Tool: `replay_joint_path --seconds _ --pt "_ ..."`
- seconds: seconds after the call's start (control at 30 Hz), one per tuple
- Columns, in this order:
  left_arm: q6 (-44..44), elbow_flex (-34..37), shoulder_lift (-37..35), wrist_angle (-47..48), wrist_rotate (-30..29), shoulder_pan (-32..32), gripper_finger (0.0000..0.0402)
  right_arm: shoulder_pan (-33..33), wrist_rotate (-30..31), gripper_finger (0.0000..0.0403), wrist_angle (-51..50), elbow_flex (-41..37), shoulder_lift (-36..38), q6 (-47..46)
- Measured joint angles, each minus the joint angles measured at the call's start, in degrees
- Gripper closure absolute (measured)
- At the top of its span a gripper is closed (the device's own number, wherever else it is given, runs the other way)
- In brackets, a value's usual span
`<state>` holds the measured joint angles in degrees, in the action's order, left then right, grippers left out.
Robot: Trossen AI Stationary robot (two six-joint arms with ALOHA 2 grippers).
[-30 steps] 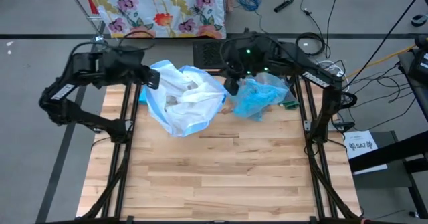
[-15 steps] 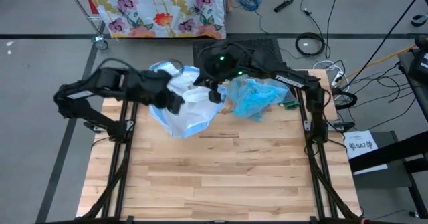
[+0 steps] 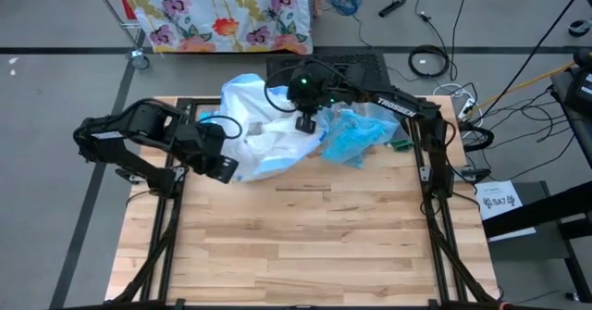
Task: Place trash/remove bag and relplace
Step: Put the white trash bag into the white trash bin
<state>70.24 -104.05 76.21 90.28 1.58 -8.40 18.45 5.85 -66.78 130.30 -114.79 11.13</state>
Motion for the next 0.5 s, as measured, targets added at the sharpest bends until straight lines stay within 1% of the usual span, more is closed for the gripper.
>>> replay_joint_path --seconds 0.1,0.23,0.37,0.5 --pt "-1.5 0.5 -0.7 -0.6 -0.3 0.6 0.0402 -1.0 0.0 0.0403 -3.3 0.0 0.7 -0.8" --pt "-3.9 0.4 -1.7 -0.3 -2.6 2.6 0.0402 -3.0 -0.5 0.0403 -5.5 0.0 1.4 -1.5" --pt "-8.0 0.4 -3.0 -0.3 -8.2 5.1 0.0402 -4.3 -5.4 0.0403 -5.1 0.0 3.3 -2.3" --pt "-15.7 0.4 -3.6 -0.3 -15.8 8.6 0.0402 -5.2 -9.9 0.0403 -4.8 0.0 5.3 -5.8"
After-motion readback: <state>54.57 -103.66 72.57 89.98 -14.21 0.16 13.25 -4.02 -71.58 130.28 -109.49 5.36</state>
